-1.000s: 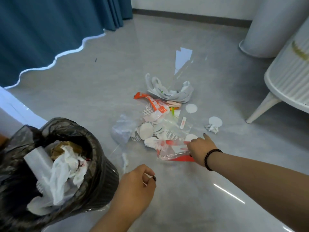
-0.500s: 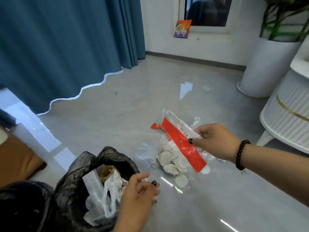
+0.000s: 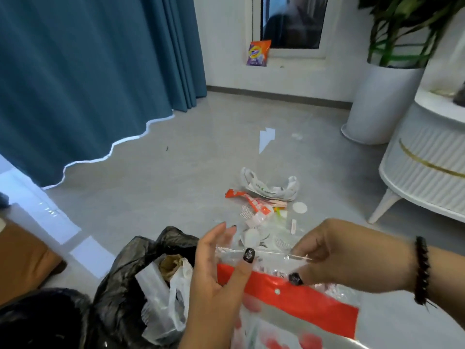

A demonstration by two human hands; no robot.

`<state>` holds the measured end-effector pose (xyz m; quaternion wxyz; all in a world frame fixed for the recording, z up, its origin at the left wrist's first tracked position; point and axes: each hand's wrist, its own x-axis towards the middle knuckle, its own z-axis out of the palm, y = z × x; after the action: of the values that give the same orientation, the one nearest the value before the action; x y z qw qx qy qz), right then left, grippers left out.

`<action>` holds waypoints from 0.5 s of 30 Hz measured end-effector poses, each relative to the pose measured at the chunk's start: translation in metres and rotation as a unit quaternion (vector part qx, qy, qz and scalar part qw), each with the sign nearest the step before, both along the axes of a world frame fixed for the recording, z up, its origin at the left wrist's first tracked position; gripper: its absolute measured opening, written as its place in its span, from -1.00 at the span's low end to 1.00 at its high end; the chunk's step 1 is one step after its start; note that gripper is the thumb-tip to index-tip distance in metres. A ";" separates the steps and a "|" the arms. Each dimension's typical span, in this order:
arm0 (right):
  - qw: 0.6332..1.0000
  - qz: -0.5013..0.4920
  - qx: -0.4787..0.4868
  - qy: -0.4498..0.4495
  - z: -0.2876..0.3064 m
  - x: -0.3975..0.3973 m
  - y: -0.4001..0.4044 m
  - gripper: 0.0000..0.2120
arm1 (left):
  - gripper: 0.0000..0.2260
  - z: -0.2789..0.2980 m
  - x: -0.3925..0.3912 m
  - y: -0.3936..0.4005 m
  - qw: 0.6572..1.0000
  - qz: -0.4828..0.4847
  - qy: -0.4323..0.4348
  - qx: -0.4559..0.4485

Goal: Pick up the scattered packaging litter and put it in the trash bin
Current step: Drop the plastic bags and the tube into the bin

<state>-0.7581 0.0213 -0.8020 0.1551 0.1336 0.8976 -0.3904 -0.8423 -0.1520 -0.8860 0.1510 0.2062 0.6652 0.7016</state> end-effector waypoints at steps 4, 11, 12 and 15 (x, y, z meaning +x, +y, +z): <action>0.986 -0.067 0.138 0.070 -0.003 -0.012 0.000 -0.85 | -0.68 0.001 -0.003 0.004 0.997 0.011 -0.069 0.042; 0.981 -0.106 -0.080 0.143 0.008 -0.019 0.008 -0.67 | -0.88 0.002 -0.018 -0.002 0.957 0.103 -0.217 0.164; 0.978 -0.106 -0.109 0.146 0.006 -0.021 0.009 -0.69 | -0.87 0.003 -0.019 -0.003 0.954 0.107 -0.220 0.171; 0.964 -0.153 -0.129 0.177 0.003 -0.032 0.011 -0.79 | -0.79 0.003 -0.021 -0.004 0.956 0.107 -0.212 0.170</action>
<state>-0.7897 0.0325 -0.7987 -0.0521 0.1772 0.8215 -0.5395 -0.8636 -0.1555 -0.8835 0.1752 0.0025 0.5070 0.8440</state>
